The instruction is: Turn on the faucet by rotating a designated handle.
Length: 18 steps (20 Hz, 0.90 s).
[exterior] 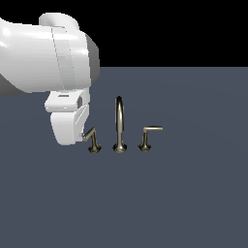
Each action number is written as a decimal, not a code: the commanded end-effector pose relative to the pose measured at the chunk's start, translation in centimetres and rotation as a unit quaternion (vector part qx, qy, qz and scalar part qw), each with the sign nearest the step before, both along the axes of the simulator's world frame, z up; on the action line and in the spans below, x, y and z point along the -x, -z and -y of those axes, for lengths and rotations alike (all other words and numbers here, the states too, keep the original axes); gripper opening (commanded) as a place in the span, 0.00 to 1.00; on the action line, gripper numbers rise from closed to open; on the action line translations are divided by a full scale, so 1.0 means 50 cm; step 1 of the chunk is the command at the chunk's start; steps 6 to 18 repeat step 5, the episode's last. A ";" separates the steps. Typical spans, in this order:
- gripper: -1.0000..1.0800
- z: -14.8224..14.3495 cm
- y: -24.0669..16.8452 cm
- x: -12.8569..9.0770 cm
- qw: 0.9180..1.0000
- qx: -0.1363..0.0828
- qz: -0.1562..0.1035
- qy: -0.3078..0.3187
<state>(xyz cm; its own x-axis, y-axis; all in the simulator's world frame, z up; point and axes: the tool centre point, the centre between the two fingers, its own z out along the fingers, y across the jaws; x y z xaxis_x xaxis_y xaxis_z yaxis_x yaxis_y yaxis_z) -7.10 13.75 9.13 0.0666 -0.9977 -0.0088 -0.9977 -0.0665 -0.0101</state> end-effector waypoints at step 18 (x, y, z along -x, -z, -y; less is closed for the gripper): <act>0.00 0.054 0.000 0.026 1.000 0.004 -0.004 0.006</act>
